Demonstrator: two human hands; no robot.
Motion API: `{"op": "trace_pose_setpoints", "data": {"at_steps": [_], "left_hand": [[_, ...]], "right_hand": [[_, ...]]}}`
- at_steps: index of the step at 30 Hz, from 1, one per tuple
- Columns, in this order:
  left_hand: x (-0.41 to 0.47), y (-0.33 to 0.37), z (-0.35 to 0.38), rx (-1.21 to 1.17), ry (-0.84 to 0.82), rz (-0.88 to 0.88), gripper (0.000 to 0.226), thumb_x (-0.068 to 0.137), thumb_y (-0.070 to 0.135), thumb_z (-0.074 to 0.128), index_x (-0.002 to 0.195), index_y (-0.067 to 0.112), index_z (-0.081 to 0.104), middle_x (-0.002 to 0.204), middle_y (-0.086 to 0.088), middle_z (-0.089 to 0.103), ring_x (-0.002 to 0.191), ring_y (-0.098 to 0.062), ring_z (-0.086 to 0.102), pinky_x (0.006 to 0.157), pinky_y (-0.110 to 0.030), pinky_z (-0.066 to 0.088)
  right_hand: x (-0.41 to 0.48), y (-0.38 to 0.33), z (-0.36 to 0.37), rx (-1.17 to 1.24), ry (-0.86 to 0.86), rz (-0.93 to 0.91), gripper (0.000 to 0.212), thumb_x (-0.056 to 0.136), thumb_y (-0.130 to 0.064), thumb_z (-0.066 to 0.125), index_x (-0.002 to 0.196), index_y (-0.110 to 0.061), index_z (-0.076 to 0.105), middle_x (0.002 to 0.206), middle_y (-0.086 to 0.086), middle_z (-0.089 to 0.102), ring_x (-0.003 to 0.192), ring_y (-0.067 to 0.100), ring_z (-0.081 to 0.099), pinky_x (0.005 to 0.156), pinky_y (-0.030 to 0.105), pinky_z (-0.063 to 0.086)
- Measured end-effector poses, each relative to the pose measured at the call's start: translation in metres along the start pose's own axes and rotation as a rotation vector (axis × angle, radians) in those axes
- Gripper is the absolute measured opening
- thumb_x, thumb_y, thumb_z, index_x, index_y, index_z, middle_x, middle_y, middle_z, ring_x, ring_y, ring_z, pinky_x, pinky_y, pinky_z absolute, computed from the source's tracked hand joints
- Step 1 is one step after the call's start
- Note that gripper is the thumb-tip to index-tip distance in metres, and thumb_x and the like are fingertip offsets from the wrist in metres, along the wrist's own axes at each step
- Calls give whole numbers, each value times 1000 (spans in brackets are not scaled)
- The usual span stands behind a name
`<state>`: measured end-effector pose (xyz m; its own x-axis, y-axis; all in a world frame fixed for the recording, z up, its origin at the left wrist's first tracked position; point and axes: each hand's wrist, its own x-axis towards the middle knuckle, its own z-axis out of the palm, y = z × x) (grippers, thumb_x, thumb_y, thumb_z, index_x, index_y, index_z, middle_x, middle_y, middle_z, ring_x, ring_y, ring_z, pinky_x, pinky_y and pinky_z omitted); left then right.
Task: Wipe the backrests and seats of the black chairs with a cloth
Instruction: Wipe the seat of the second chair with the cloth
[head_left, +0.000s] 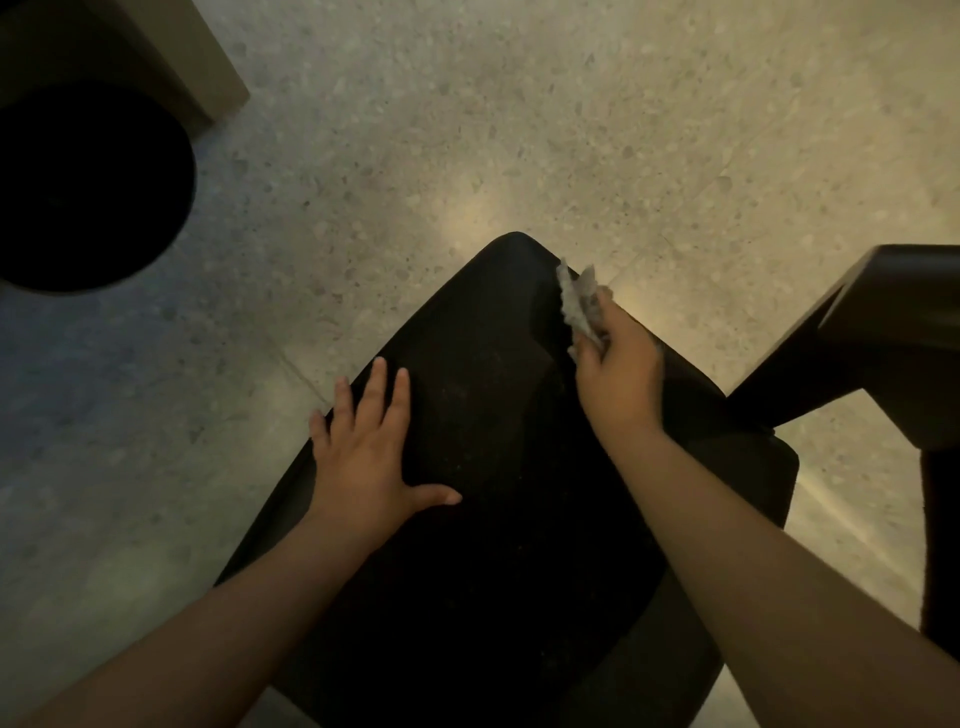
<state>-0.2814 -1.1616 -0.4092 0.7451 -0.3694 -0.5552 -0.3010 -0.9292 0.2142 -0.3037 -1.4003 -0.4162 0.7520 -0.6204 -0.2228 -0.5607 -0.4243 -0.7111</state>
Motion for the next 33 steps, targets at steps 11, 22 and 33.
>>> {"op": "trace_pose_setpoints", "data": {"at_steps": [11, 22, 33], "left_hand": [[16, -9, 9, -134, -68, -92, 149, 55, 71, 77, 149, 22, -28, 156, 3, -35, 145, -28, -27, 118, -58, -4], [19, -8, 8, -101, -133, -102, 150, 56, 72, 76, 147, 20, -31, 153, 0, -40, 143, -31, -31, 117, -60, -4], [22, -9, 8, -95, -195, -106, 151, 57, 74, 73, 144, 18, -37, 150, -2, -45, 140, -33, -35, 116, -61, -8]], "right_hand": [[28, -14, -17, -143, -52, -208, 25, 96, -10, 51, 116, -13, 66, 98, 3, 65, 84, 13, 59, 65, 2, 36], [-17, -16, 6, -148, -299, -337, 35, 94, -16, 58, 127, -25, 61, 116, -12, 63, 103, 4, 58, 95, 25, 49], [30, -21, 24, -211, -5, -133, 20, 96, -18, 51, 109, -15, 65, 96, 1, 64, 91, 17, 61, 84, 36, 54]]}}
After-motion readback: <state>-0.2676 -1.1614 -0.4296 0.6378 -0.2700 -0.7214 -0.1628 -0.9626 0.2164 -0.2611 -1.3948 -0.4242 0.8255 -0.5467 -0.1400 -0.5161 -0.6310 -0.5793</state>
